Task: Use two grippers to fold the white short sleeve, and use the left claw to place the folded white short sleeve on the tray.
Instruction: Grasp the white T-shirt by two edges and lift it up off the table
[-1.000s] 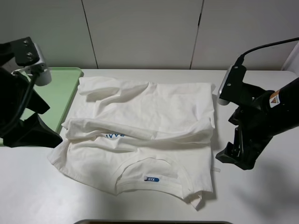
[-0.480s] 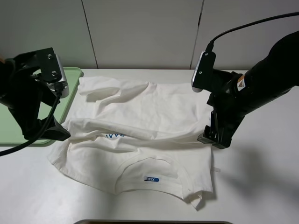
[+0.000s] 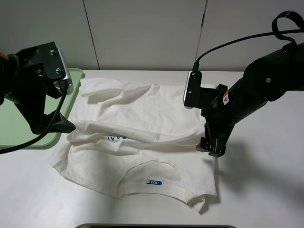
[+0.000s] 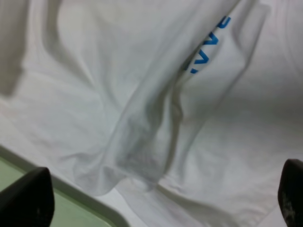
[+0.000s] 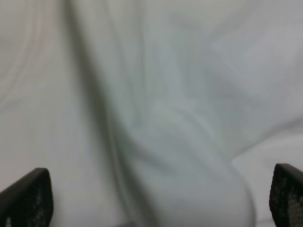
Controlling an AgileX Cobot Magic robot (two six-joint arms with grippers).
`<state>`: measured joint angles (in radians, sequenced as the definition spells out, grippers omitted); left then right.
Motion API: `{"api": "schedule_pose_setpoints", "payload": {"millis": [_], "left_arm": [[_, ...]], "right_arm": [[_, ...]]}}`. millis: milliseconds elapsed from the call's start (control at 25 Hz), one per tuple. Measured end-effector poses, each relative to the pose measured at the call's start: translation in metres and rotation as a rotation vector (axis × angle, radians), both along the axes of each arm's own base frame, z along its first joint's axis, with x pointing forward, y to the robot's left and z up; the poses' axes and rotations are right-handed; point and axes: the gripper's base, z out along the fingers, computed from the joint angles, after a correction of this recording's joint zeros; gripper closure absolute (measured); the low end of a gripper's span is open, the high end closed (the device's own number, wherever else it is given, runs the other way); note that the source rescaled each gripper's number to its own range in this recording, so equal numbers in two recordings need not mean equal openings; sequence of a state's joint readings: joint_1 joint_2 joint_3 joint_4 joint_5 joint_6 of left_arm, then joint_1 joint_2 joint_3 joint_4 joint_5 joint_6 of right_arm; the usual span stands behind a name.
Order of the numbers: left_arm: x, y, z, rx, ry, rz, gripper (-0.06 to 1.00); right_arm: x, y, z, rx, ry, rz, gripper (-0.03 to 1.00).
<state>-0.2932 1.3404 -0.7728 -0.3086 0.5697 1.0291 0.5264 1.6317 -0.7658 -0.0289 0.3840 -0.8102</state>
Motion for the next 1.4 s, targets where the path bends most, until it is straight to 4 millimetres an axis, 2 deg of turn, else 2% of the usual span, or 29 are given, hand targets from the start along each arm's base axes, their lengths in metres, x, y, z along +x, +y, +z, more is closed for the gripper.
{"api": "schedule_pose_setpoints", "payload": {"millis": [160, 480, 520, 680, 800, 840, 1040, 1400], "left_arm": [[0.004, 0.000, 0.001, 0.001, -0.047, 0.002, 0.01], [0.005, 0.001, 0.001, 0.031, -0.075, -0.041, 0.02], [0.005, 0.002, 0.001, 0.042, -0.078, -0.048, 0.02], [0.005, 0.004, 0.001, 0.081, -0.090, -0.071, 0.02], [0.006, 0.005, 0.001, 0.096, -0.100, -0.079, 0.03], [0.006, 0.005, 0.001, 0.097, -0.104, -0.084, 0.03], [0.007, 0.001, -0.001, 0.102, -0.114, -0.111, 0.03], [0.022, -0.029, -0.025, 0.118, -0.194, -0.199, 0.03]], "right_arm": [[0.004, 0.002, -0.003, 0.000, -0.033, 0.030, -0.03], [0.006, 0.002, -0.019, -0.042, 0.006, 0.052, -0.01], [0.006, 0.002, -0.019, -0.045, 0.006, 0.055, 0.04], [0.005, 0.001, -0.020, -0.051, 0.012, 0.057, 0.47], [0.004, 0.001, -0.020, -0.058, 0.021, 0.058, 0.93], [0.004, 0.001, -0.020, -0.058, 0.021, 0.058, 0.97], [0.004, 0.001, -0.020, -0.057, 0.019, 0.059, 0.97], [0.005, 0.001, -0.020, -0.053, 0.012, 0.059, 0.97]]}}
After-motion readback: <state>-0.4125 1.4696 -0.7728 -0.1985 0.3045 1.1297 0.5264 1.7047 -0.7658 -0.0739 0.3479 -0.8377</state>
